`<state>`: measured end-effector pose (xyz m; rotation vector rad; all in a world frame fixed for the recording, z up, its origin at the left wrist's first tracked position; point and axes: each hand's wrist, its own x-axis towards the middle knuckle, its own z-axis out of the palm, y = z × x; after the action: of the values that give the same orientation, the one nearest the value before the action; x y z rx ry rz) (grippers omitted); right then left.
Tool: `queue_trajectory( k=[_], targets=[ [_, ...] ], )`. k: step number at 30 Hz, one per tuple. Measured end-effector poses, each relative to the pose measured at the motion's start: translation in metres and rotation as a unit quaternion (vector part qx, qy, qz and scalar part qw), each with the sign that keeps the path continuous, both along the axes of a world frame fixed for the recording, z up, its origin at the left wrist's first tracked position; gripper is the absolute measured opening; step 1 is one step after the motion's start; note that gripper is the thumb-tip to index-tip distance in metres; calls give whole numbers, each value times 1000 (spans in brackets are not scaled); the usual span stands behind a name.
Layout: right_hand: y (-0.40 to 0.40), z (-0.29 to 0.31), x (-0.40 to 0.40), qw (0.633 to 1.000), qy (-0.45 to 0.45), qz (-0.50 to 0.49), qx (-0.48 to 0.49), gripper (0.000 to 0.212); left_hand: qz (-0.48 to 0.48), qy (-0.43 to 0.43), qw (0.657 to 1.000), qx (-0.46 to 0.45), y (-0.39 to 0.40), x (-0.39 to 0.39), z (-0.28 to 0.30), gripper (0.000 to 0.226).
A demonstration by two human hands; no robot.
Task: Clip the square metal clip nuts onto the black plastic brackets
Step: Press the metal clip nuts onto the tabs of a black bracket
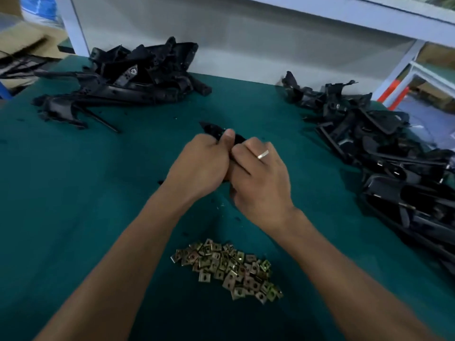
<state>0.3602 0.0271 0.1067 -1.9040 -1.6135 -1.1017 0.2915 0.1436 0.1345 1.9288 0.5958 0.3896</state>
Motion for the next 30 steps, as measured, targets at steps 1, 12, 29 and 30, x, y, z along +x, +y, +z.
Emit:
queue_trajectory(
  k=[1, 12, 29, 30],
  targets=[
    [-3, -4, -2, 998, 59, 26, -14, 19, 27, 12, 998, 55, 2, 0, -4, 61],
    [-144, -31, -43, 808, 583, 27, -77, 14, 77, 31, 898, 433, 2, -6, -57, 63],
    [-127, -33, -24, 695, 716, 69, 4, 16, 100, 3, 893, 439, 14, 6, -67, 61],
    [-120, -35, -18, 677, 730, 81, 43, 23, 98, 10, 891, 444, 15, 5, -68, 61]
  ],
)
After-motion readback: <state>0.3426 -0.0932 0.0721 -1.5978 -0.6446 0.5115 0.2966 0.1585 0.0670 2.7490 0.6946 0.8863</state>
